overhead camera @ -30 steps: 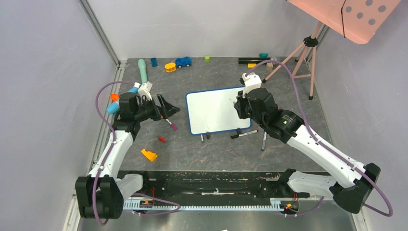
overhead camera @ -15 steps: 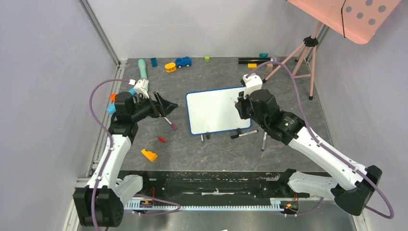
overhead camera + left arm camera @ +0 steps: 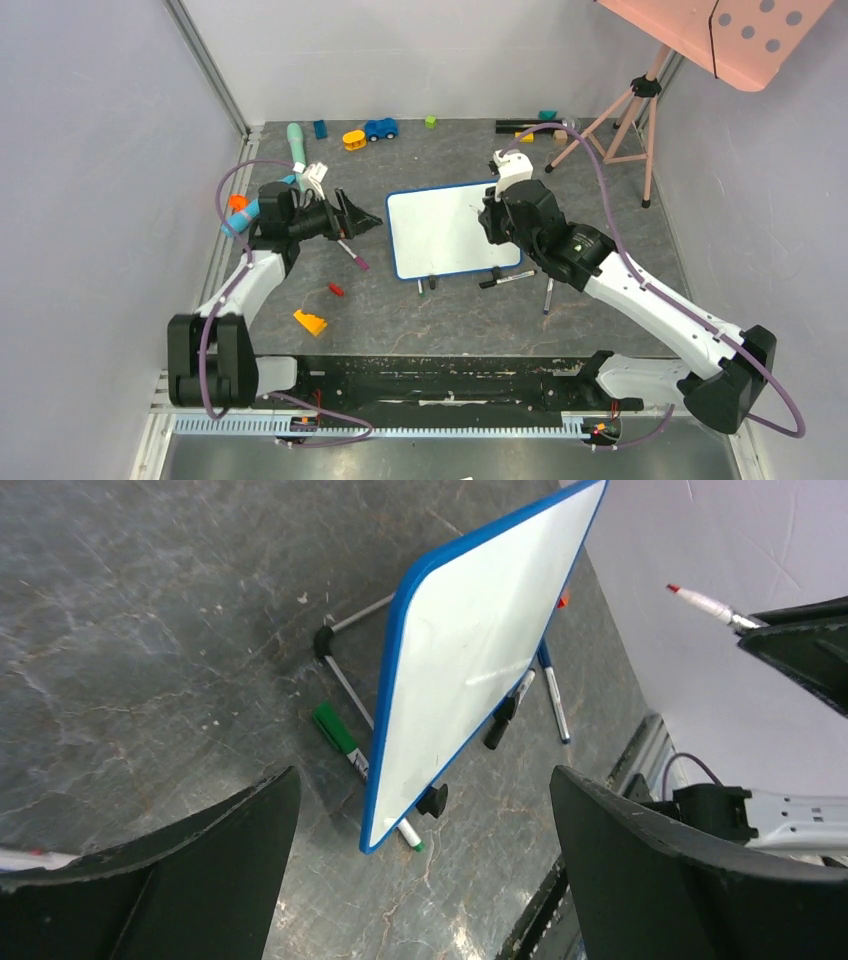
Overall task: Write a sentence on the whiteboard
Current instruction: Hold the whiteboard on the whiteboard stand.
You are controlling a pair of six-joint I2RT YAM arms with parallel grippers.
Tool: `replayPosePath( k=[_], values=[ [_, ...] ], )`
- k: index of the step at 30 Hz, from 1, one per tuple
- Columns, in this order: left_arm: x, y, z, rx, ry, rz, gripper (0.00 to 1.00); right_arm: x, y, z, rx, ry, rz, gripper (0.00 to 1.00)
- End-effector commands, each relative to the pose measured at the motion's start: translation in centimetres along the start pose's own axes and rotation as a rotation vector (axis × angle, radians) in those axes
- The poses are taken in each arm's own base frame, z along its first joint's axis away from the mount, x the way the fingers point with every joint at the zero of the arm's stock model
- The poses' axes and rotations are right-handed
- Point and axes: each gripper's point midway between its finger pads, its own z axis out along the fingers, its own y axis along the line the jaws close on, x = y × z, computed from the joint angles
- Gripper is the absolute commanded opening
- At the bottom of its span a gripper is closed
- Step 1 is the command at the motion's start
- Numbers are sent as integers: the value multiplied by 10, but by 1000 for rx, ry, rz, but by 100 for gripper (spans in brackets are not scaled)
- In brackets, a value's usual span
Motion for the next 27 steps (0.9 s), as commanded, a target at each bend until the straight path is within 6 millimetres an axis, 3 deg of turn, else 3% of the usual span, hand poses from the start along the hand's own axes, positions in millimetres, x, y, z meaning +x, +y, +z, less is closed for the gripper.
replayPosePath(
  k=[1,12,22,27],
  values=[
    [10,4,15,118,47,-5,100,-40,14,-3,-49,-92,57,0],
    [28,28,44,209,168,-155,100,-35,16,-1,-63,-110,87,0],
    [31,29,47,256,193,-146,100,-36,16,1,-60,-122,90,0],
    [27,24,55,383,133,-196,100,-40,16,4,-54,-128,85,0]
  ],
)
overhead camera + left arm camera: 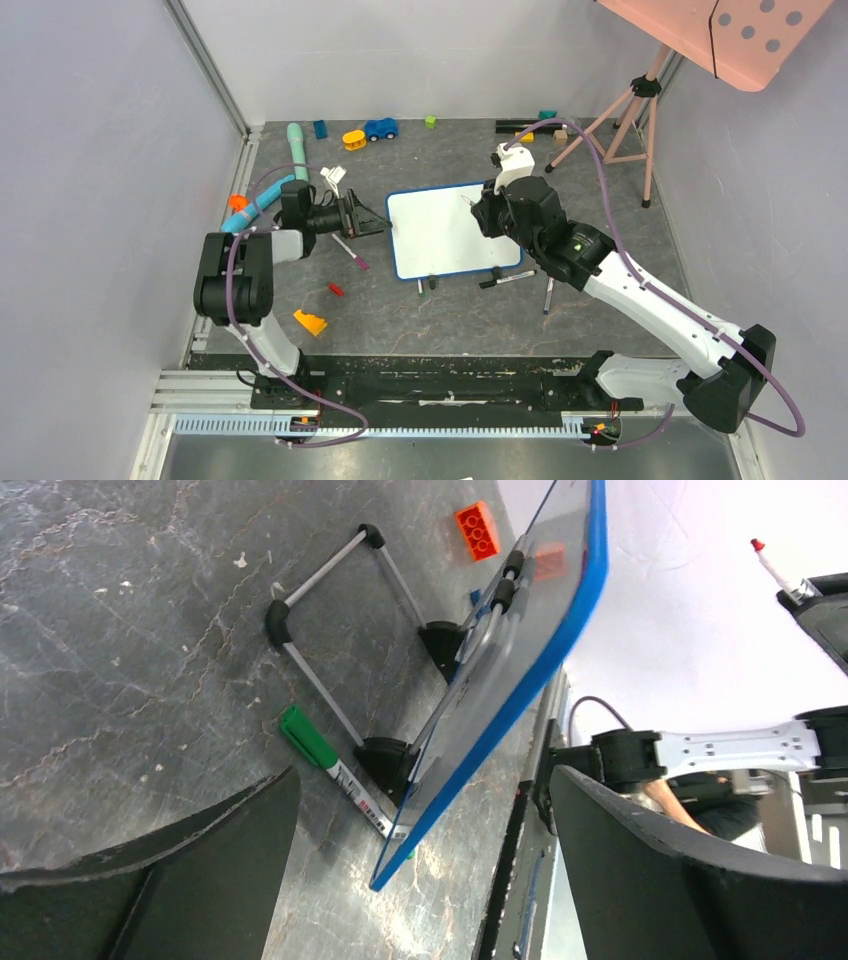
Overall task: Write a sentence on the whiteboard
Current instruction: Hold the whiteboard on the whiteboard stand.
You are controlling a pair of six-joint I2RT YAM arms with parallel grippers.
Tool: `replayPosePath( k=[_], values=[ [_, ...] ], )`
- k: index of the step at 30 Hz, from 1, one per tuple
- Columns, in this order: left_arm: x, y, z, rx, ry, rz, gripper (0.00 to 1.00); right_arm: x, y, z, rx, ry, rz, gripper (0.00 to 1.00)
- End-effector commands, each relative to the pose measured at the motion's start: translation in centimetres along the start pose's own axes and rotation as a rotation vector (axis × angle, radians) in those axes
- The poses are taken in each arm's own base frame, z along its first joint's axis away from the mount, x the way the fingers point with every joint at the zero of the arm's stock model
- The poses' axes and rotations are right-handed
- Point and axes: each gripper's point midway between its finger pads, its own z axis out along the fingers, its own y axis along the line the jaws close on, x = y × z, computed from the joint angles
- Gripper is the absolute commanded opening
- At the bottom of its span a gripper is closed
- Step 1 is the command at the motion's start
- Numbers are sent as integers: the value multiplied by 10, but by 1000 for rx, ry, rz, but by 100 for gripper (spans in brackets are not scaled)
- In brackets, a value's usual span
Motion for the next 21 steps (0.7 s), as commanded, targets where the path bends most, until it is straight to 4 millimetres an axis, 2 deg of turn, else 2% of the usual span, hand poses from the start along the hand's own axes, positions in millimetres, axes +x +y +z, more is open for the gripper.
replayPosePath(
  k=[1,2,3,6,7,11,14,21],
  values=[
    [-14,-18,3,185,-87,60,100,-17,5,1,-15,-54,13,0],
    [-19,-29,0,235,-145,134,100,-17,5,3,-18,-51,12,0],
    [-15,-30,-2,264,-173,202,98,-16,8,4,-25,-46,10,0],
    [-13,-22,1,258,-166,126,100,-17,11,6,-38,-43,10,0],
    [-18,-17,-5,242,-190,127,99,-18,11,6,-40,-45,11,0],
    [-18,-12,-8,246,-174,258,93,-17,9,5,-31,-54,12,0],
    [-14,-9,-6,257,-146,254,91,-16,8,4,-31,-54,13,0],
    [-12,-19,-5,274,-137,305,85,-13,9,4,-41,-50,29,0]
  ],
)
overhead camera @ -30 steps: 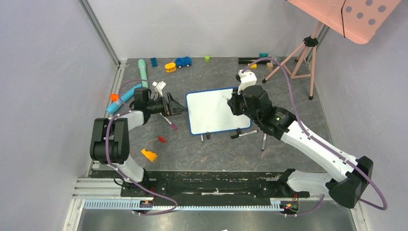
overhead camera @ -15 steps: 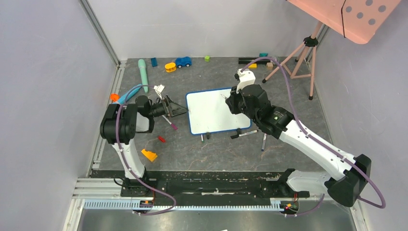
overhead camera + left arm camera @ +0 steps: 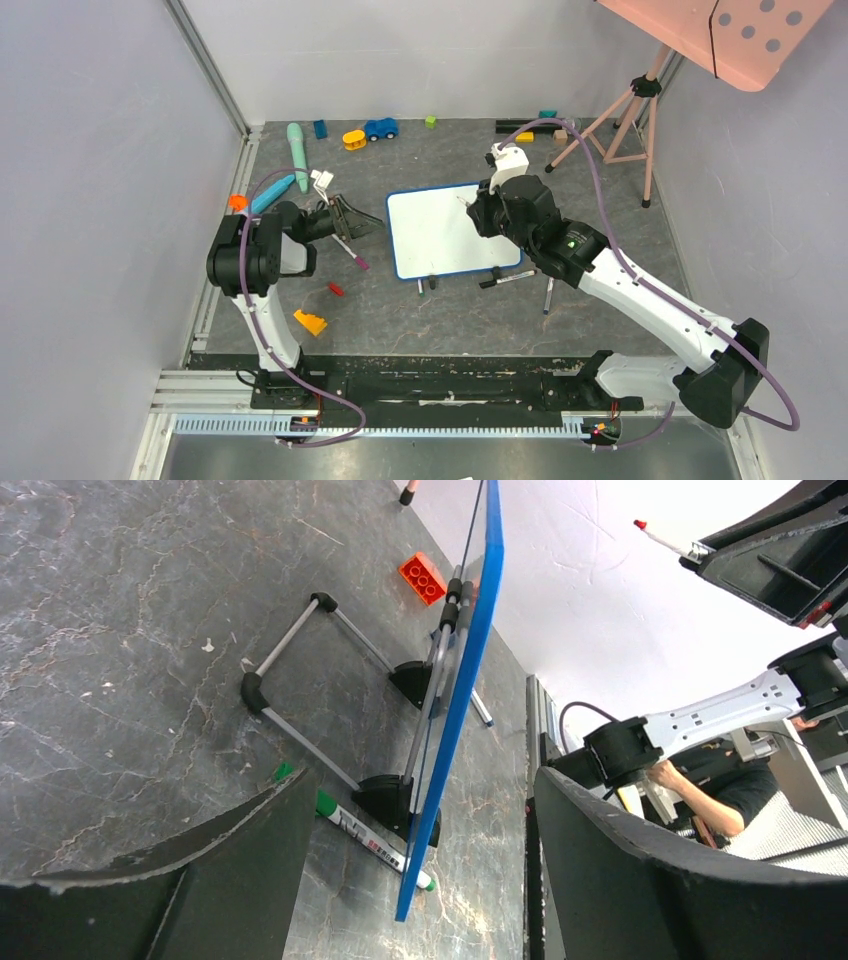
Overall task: Write a sentence on the whiteboard
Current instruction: Hold the whiteboard on the whiteboard stand.
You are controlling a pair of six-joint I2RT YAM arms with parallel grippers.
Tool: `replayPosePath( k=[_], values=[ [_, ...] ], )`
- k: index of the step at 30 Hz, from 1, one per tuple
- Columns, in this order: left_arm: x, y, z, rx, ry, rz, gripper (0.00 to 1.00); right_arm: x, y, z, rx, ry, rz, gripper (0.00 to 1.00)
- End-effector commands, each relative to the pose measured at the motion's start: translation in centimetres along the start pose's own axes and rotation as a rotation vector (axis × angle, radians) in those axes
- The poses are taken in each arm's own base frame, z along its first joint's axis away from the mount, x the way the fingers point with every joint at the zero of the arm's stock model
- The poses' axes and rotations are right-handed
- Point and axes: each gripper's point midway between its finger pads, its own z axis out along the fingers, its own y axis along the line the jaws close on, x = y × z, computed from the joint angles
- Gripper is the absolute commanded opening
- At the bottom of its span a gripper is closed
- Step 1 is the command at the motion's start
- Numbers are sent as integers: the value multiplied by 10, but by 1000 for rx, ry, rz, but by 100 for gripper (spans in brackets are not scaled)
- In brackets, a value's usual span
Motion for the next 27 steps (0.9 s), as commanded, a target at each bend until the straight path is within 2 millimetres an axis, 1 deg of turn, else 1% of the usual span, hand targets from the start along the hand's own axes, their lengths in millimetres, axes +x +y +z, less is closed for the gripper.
replayPosePath(
  k=[1,2,5,9,10,13,15,19,21,26,27],
  values=[
    [-3,-18,5,71,29,150,83,-17,7,-4,-35,-65,31,0],
    [-2,-17,5,71,32,147,79,-16,8,-4,-42,-61,34,0],
    [0,-15,4,66,32,122,77,-15,11,-3,-56,-56,34,0],
    [2,-11,5,67,40,102,79,-16,10,-3,-57,-65,32,0],
    [10,-14,11,84,60,110,79,-16,10,-3,-56,-65,30,0],
    [21,-14,16,99,79,150,77,-17,9,-4,-53,-73,28,0],
    [24,-12,19,110,94,147,76,-16,9,-5,-54,-76,27,0],
    [28,-11,22,129,116,169,72,-13,9,-4,-62,-73,27,0],
    [28,-10,22,128,115,171,68,-12,9,-3,-63,-70,26,0],
    [32,-8,22,129,120,170,48,-12,10,-3,-67,-69,22,0],
    [31,-8,22,129,121,171,45,-11,11,-2,-71,-67,22,0]
  ],
)
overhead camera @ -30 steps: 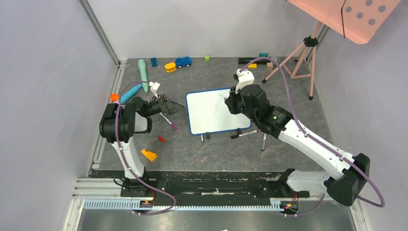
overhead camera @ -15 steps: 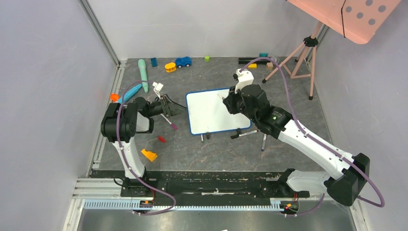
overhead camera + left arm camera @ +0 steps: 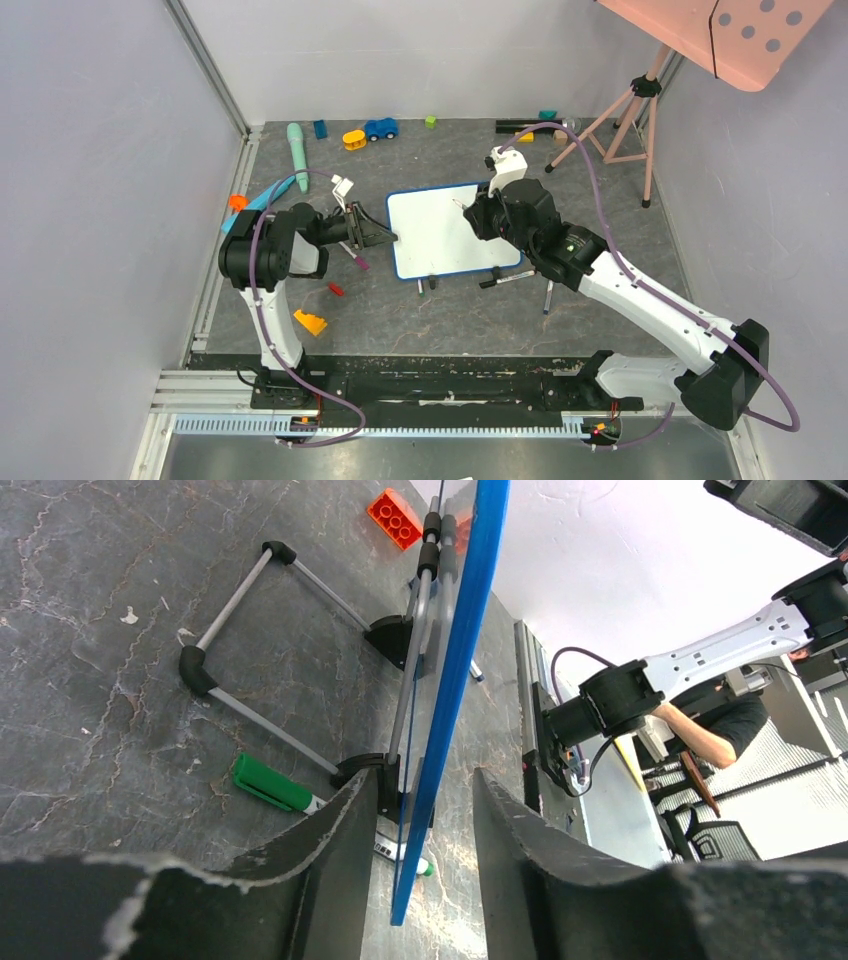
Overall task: Write a sentence on the whiteboard
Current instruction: Hold the whiteboard on the whiteboard stand.
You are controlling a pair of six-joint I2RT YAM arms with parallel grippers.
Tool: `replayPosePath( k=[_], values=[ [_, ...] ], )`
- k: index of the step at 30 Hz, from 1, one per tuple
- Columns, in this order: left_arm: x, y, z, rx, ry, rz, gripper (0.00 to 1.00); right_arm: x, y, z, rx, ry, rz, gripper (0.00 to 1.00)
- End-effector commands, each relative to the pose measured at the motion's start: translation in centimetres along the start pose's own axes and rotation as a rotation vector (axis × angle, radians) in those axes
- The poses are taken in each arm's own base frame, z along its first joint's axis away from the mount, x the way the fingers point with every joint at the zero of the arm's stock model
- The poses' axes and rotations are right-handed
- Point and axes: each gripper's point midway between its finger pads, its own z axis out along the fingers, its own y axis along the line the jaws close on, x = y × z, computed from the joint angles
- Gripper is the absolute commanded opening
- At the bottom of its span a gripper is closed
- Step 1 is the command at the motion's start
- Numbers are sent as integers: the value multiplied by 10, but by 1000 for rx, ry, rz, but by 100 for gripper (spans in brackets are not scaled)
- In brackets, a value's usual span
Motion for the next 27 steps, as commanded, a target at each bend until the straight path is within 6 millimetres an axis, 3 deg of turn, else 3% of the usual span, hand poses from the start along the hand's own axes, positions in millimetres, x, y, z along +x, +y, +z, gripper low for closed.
replayPosePath(
  k=[1,6,22,27],
  values=[
    [-4,-2,2,43,15,148,44,-17,8,-3,-37,-58,8,0],
    [-3,-2,3,48,20,150,39,-16,16,3,-70,-38,18,0],
    [-1,-1,9,66,39,143,40,-18,44,21,-161,5,3,0],
    [1,-5,10,82,55,158,34,-18,51,32,-157,17,-1,0]
  ],
)
